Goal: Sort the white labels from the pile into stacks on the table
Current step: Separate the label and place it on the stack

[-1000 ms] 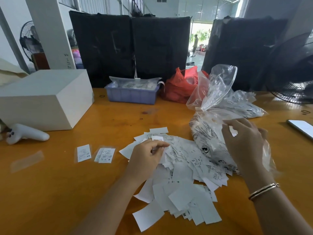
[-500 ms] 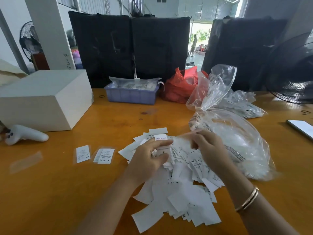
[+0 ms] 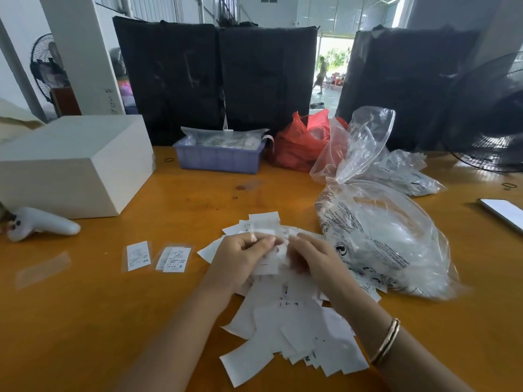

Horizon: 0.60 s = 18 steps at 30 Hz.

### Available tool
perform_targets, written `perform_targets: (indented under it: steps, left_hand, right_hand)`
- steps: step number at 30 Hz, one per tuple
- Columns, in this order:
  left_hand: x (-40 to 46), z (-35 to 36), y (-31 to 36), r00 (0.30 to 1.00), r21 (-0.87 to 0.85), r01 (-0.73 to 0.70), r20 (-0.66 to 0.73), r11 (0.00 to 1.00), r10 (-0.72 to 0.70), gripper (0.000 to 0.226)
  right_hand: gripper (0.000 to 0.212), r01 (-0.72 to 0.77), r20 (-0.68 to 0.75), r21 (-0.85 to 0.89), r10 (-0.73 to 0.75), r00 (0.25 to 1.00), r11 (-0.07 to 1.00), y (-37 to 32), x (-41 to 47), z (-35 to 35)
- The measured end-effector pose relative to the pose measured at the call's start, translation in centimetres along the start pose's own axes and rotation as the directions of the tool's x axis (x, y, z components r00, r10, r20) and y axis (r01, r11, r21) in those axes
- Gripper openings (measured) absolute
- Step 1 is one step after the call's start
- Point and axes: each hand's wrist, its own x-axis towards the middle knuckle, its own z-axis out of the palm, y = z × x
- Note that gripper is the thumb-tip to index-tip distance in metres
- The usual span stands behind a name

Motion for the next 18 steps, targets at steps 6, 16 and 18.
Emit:
perform_targets:
  steps: [6, 16, 18]
  left_hand:
    - [-0.4, 0.1, 0.5, 0.999, -0.165, 0.033, -0.013, 0.986, -0.035, 0.019]
    - [-0.4, 0.7, 0.5, 0.997, -0.172, 0.071, -0.015, 0.983, -0.075, 0.019]
    - [-0.4, 0.6, 0.4, 0.995, -0.235, 0.095, -0.019, 0.967, -0.102, 0.026]
  right_hand:
    - [0.023, 0.008, 0.086, -0.082, -0.001, 0.996, 0.997, -0.1, 0.1, -0.1]
    - [0.022, -0.042, 0.131, 0.019, 0.039, 0.991, 0.999, -0.1, -0.3, 0.7]
    - [0.021, -0.058, 0.096, 0.048, 0.053, 0.994, 0.997, 0.0, -0.1, 0.8]
